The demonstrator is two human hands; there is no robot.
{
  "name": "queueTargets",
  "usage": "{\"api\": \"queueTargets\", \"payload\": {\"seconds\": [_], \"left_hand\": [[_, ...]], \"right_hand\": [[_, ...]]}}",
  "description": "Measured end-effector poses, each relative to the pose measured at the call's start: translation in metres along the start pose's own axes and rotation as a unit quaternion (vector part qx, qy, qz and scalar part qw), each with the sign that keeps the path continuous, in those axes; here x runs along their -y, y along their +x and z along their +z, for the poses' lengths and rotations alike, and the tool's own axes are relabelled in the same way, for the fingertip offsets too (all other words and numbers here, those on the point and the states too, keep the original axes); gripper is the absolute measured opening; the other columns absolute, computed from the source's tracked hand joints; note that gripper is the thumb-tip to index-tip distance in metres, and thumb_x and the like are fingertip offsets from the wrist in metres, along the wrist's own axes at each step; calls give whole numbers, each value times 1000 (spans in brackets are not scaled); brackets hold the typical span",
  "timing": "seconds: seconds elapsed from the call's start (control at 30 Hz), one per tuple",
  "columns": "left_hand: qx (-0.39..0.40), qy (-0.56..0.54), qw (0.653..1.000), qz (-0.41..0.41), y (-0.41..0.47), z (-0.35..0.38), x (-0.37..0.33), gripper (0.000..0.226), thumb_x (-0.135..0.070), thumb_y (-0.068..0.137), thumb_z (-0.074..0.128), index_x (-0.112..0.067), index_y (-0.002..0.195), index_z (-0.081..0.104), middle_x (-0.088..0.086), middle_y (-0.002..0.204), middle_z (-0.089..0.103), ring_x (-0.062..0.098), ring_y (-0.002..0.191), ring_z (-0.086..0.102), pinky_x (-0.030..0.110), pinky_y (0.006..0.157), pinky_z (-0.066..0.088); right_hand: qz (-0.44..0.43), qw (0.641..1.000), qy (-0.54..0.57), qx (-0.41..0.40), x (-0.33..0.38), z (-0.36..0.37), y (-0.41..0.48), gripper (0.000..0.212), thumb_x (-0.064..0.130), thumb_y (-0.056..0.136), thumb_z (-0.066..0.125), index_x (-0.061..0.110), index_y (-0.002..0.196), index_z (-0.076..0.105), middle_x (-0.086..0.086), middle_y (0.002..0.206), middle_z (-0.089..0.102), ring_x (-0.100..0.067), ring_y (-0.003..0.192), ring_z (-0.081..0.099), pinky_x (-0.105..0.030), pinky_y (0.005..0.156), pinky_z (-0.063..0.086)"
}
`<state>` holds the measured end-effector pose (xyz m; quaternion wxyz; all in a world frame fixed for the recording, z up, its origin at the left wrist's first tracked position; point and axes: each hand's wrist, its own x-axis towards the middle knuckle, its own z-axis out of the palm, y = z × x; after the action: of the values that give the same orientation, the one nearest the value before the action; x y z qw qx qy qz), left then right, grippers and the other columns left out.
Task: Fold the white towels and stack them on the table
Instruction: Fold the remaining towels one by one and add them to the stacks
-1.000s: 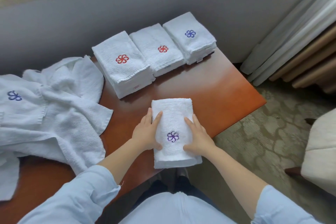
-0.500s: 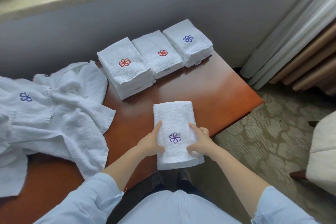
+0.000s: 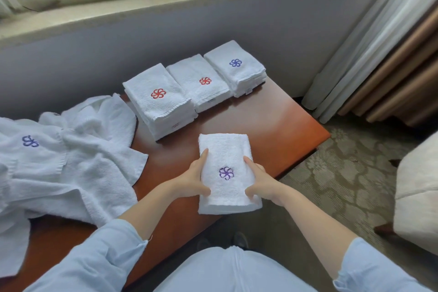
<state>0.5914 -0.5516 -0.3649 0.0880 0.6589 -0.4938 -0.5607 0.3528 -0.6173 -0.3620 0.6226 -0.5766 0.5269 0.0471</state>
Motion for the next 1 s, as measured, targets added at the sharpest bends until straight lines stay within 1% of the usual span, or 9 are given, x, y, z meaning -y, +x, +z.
{"api": "queueTargets", "payload": {"seconds": [0.23, 0.33, 0.37, 0.47, 0.57, 0.63, 0.73, 0.83, 1.0], "left_hand": [[-32, 0, 996, 80, 3, -33, -22, 123, -14, 68, 67, -50, 149, -20, -23, 141, 11, 8, 127, 30, 10, 81, 41], [-60, 12, 991, 118, 6, -53, -35, 123, -11, 70, 67, -49, 150, -18, -21, 141, 15, 11, 118, 38, 8, 77, 43], [-68, 15, 989, 128, 6, -60, -40, 122, -10, 70, 67, -50, 149, -17, -20, 142, 17, 12, 117, 40, 9, 78, 43], [-84, -7, 985, 148, 8, -82, -54, 117, -5, 74, 66, -55, 148, -11, -17, 149, 18, 12, 121, 46, 19, 93, 47], [-103, -39, 981, 160, 12, -106, -68, 112, -1, 75, 62, -54, 151, -3, -14, 155, 18, 11, 125, 49, 29, 102, 47], [-116, -53, 979, 160, 18, -121, -76, 111, -3, 73, 59, -56, 150, 1, -16, 154, 24, 10, 118, 55, 30, 100, 50], [-137, -77, 977, 146, 33, -144, -88, 109, 1, 74, 53, -61, 148, 3, -22, 149, 29, 9, 106, 61, 22, 83, 54], [-174, -88, 973, 122, 51, -166, -102, 109, 2, 74, 52, -63, 146, 1, -22, 152, 25, 10, 105, 61, 24, 88, 53], [-228, -129, 963, 68, 87, -193, -115, 112, 5, 71, 51, -61, 147, 0, -15, 154, 24, 28, 106, 59, 26, 82, 54]], "right_hand": [[-81, 994, 23, -71, 31, -18, -7, 103, -8, 74, 54, 39, 155, 12, 19, 148, 14, -11, 128, 28, -28, 97, 36], [-113, 989, 19, -93, 52, -28, -5, 102, -8, 75, 55, 41, 154, 14, 19, 146, 16, -10, 127, 30, -18, 85, 41], [-125, 987, 15, -98, 60, -33, -4, 102, -8, 75, 55, 41, 154, 14, 19, 146, 16, -10, 128, 30, -17, 83, 41], [-152, 982, 6, -108, 84, -49, 4, 101, -9, 75, 55, 41, 155, 16, 19, 149, 16, -11, 133, 30, -24, 96, 42], [-175, 979, -4, -100, 112, -69, 17, 100, -9, 76, 53, 40, 155, 17, 19, 150, 16, -11, 136, 30, -24, 96, 43], [-186, 978, -20, -92, 131, -83, 29, 100, -8, 75, 53, 40, 155, 17, 18, 150, 16, -9, 136, 30, -26, 99, 41], [-207, 975, -40, -73, 161, -108, 54, 100, -8, 74, 53, 40, 154, 18, 20, 150, 16, -7, 139, 26, -28, 107, 36], [-225, 972, -56, -49, 193, -133, 84, 99, -7, 72, 53, 43, 152, 22, 17, 149, 20, -11, 140, 30, -38, 114, 37], [-245, 966, -85, 10, 235, -169, 141, 98, -7, 73, 52, 39, 154, 23, 11, 153, 24, -14, 128, 45, -32, 99, 47]]}}
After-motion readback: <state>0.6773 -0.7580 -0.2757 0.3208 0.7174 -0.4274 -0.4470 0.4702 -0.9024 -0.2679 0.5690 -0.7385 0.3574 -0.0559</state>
